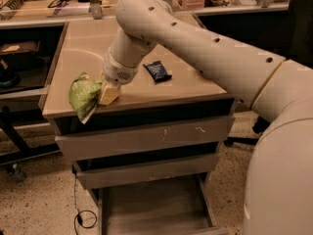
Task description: Place green jalapeno chip bag into bottom drawer
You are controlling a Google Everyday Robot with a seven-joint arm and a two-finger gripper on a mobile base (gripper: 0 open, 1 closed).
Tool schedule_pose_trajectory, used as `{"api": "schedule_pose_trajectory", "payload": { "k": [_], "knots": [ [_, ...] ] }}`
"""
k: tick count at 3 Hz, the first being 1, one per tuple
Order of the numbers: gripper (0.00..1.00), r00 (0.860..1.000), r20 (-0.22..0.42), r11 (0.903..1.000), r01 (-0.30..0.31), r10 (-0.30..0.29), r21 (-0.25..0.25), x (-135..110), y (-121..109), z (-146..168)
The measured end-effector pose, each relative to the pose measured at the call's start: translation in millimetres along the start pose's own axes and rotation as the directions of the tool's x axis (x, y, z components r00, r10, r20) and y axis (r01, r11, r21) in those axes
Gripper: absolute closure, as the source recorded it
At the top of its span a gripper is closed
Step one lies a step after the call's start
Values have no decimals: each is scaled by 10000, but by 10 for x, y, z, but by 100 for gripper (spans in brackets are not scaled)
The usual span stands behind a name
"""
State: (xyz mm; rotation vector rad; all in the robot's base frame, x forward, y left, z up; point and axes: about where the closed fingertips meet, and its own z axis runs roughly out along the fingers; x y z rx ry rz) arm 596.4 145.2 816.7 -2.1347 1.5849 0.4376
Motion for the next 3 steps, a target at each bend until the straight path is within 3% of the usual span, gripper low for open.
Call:
{"api": "schedule_pose_trajectory", "payload": {
  "k": [2,3],
  "knots": [
    [100,10000,-76,10000,-5,5,-63,-17,35,5],
    [100,9991,-215,9993,-365,363,-75,-74,324,-25]
  ]
}}
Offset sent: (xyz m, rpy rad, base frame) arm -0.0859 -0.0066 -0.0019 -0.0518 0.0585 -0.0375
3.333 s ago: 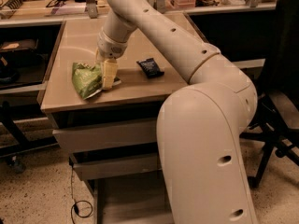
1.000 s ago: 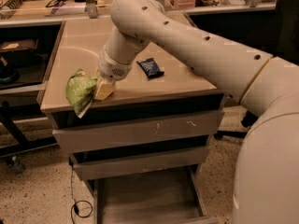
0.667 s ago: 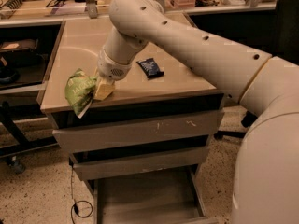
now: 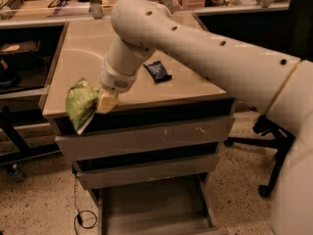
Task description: Place green jalapeno chip bag into bottom drawer
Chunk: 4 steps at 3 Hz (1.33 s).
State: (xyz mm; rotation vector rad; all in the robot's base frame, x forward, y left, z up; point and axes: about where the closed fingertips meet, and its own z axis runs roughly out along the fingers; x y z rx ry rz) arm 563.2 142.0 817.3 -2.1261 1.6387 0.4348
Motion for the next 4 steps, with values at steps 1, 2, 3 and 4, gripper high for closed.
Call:
{"api": "schedule_pose_trajectory", "payload": {
  "k": [1,2,3,4],
  "knots": [
    [100,9960,-53,9960,-889,890,105,-146,620,-136],
    [100,9861,-333,9866,-1630,1630,12,-169,1208,-162],
    [100,9861,-330,9866,-1631,1630,14,-170,1208,-162],
    [100,9736,-176,9732,-2281,2276,-298,6,1411,134]
  ]
}}
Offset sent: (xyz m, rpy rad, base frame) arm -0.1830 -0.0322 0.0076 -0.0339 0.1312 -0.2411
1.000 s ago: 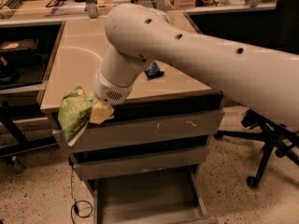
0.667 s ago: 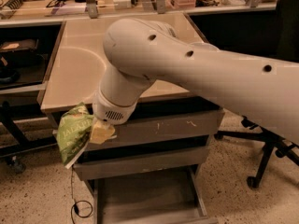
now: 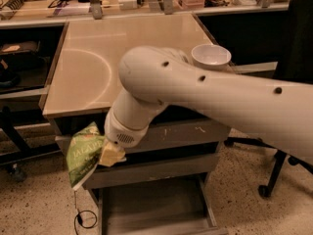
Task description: Place green jalapeno chip bag into bottom drawer
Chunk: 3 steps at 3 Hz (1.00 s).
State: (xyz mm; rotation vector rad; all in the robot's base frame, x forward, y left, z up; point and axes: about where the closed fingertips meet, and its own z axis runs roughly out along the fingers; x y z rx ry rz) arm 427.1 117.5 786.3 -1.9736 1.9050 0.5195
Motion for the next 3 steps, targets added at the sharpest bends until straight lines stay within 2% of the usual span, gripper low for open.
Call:
{"api": "schedule_pose_trajectory", "payload": {
  "k": [1,2,3],
  "knots": [
    [100,9938,182,9935,-1091,1097,-338,385,256,335],
    [100,9786,80,9726,-2032,2054,-1130,755,470,726],
    [100,9779,34,9706,-2069,2089,-1229,790,497,769]
  ]
}}
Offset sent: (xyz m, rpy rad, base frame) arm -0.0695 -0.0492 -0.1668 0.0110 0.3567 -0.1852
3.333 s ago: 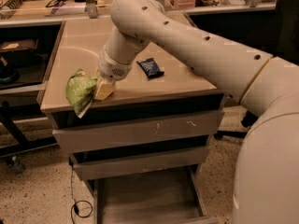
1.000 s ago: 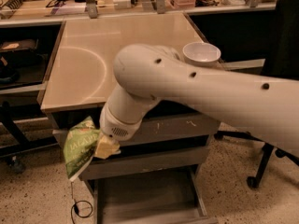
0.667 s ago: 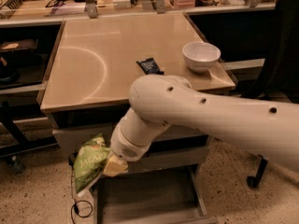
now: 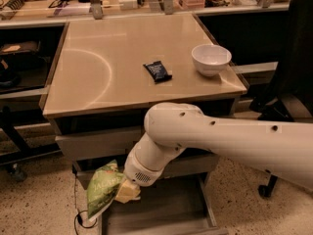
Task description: Place green jalapeno chip bag into bottom drawer
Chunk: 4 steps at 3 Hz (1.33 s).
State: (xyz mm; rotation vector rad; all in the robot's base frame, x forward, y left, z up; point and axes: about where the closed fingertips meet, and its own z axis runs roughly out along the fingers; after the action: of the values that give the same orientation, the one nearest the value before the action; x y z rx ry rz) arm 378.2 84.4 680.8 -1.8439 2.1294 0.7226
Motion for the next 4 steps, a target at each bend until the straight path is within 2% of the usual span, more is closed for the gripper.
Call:
{"api": "schedule_pose_trajectory", "payload": {
  "k": [1,2,3,4],
  "knots": [
    [100,9998,-136,9998,-158,156,-144,105,5,209],
    [100,9947,-94,9940,-1030,1028,-368,508,-49,697],
    [100,9842,158,9836,-1757,1765,-407,861,-187,1105],
    [100,9703,311,9687,-2373,2401,-731,1160,-350,1416]
  ]
}}
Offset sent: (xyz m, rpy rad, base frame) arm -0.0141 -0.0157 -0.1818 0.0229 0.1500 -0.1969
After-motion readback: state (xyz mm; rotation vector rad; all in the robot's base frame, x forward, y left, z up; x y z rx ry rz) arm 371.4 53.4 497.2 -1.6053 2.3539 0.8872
